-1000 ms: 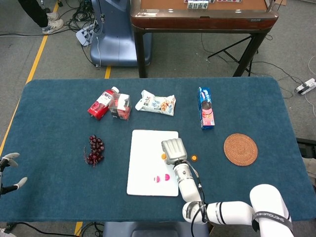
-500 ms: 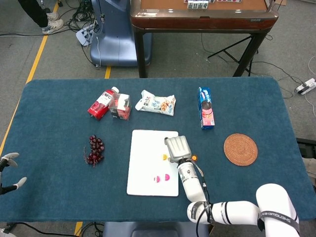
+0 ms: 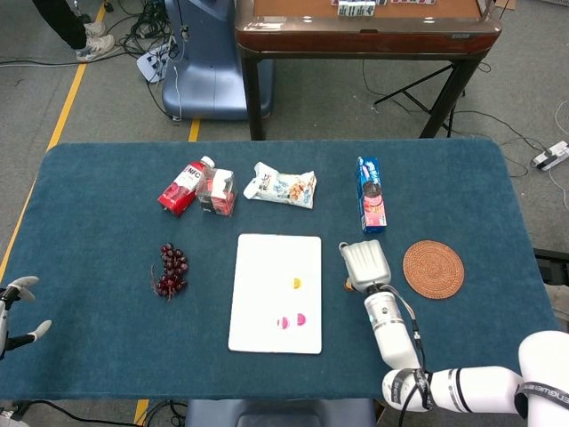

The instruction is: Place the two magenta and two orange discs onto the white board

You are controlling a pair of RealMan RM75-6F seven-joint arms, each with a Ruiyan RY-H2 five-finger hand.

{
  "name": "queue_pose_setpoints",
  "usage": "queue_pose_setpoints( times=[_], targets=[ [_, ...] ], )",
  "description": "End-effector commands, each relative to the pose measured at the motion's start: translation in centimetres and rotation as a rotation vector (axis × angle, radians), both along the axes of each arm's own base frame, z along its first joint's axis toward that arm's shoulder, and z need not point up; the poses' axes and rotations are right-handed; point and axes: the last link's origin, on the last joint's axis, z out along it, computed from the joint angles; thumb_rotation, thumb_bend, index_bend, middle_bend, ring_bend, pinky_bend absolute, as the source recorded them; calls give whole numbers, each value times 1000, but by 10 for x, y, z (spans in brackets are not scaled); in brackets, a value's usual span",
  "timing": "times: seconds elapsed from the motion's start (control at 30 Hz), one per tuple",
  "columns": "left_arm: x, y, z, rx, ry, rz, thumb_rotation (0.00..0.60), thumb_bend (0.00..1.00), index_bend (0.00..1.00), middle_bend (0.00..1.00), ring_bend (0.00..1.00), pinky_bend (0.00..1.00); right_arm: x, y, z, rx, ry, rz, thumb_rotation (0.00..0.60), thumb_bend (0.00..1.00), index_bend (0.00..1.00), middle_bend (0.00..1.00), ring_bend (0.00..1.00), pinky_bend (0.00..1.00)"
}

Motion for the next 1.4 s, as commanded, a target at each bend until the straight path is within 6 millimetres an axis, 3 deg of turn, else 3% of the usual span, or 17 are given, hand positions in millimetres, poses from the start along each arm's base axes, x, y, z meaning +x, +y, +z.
queue_pose_setpoints(
  times=[0.03, 0.53, 1.4],
  targets=[
    [1, 0, -1, -1, 1, -1, 600, 26, 348, 471, 400, 545, -13, 6, 4, 16, 6, -14, 600, 173, 393, 1000, 1000, 1000],
    [1, 0, -1, -3, 2, 0, 600, 25, 348, 471, 401, 545, -48, 17, -1, 78, -16, -68, 600, 178, 394, 1000, 1000, 1000],
    [1, -1, 0, -2, -5, -2, 600, 26, 348, 471, 400, 545, -44, 12, -30, 110, -22, -66, 600, 208, 404, 1000, 1000, 1000]
  ],
)
